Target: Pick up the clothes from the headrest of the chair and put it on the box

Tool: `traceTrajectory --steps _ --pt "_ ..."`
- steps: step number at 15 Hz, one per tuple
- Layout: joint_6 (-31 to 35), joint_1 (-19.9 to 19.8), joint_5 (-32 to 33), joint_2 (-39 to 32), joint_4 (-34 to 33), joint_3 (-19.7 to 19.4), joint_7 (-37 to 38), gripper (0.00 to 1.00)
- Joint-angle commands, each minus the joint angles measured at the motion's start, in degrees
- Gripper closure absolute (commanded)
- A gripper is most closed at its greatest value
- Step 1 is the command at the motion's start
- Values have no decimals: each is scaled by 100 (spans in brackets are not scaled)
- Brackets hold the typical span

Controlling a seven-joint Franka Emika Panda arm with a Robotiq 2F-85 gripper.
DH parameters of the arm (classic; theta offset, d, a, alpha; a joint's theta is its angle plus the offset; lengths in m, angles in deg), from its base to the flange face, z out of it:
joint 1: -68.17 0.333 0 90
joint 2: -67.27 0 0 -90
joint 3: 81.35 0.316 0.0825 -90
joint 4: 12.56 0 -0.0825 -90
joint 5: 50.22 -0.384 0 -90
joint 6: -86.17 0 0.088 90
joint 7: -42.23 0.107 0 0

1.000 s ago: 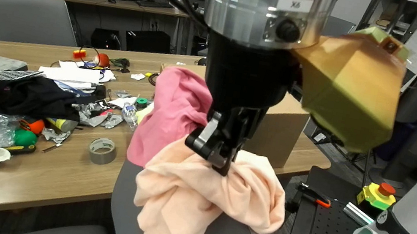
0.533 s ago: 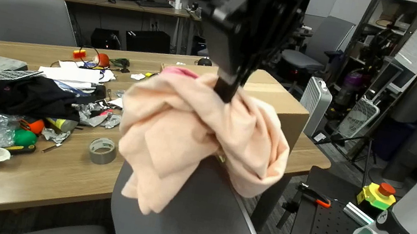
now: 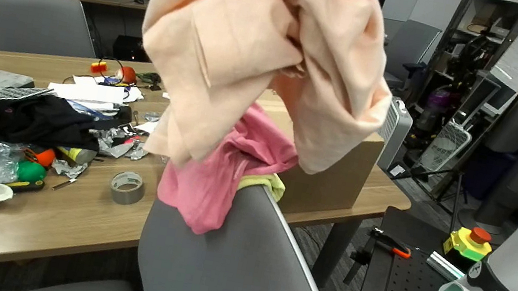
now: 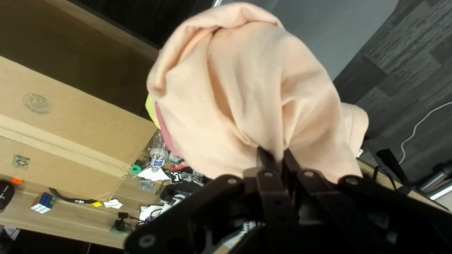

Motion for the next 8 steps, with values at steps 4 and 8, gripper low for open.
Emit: traceTrajectory --steps 4,8 --pt "-848 -593 437 -317 -909 -255 -160 96" --pt "-1409 -1036 637 -621 -1503 -680 -170 96"
